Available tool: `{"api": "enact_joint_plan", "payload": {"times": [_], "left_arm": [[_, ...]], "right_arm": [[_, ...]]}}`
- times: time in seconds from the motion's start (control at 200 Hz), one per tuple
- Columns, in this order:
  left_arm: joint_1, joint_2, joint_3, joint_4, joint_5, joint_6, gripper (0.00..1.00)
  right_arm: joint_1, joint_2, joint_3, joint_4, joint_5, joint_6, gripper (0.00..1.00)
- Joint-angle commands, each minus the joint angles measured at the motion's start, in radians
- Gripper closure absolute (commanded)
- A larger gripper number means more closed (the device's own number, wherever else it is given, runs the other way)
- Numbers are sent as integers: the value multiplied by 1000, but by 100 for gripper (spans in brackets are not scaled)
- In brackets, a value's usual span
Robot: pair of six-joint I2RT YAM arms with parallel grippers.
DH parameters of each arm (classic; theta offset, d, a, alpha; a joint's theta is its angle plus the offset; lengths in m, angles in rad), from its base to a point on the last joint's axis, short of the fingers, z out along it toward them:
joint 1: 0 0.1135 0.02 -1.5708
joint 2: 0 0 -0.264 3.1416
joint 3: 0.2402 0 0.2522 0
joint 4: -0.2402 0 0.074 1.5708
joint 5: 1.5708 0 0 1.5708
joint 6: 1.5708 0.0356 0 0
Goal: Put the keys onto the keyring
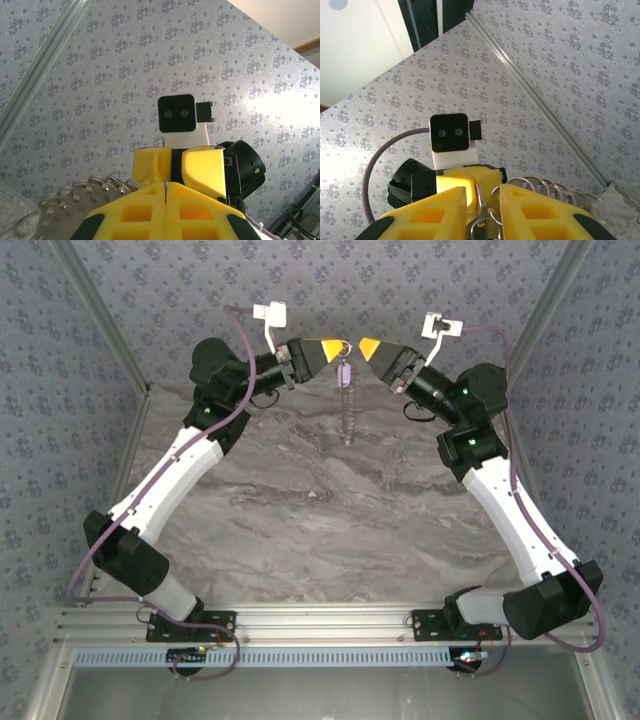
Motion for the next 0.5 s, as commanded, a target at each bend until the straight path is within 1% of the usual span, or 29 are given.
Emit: {"api": "enact_joint_plan", "payload": {"times": [0.0,0.045,0.16,0.22,0.495], "left_arm": [[4,10,43,97,5,-30,100],[5,12,44,100,4,-33,100],[4,13,45,105,3,-39,100],[5,12,43,105,1,-39,100],[4,1,35,105,-7,-39,100]], "right_arm": [[11,-6,17,57,0,27,73],[14,-1,22,66,-4,33,72],[27,9,32,73,-14,39,66],[34,11,32,75,-13,36,64],[64,17,39,65,-20,33,64]]}}
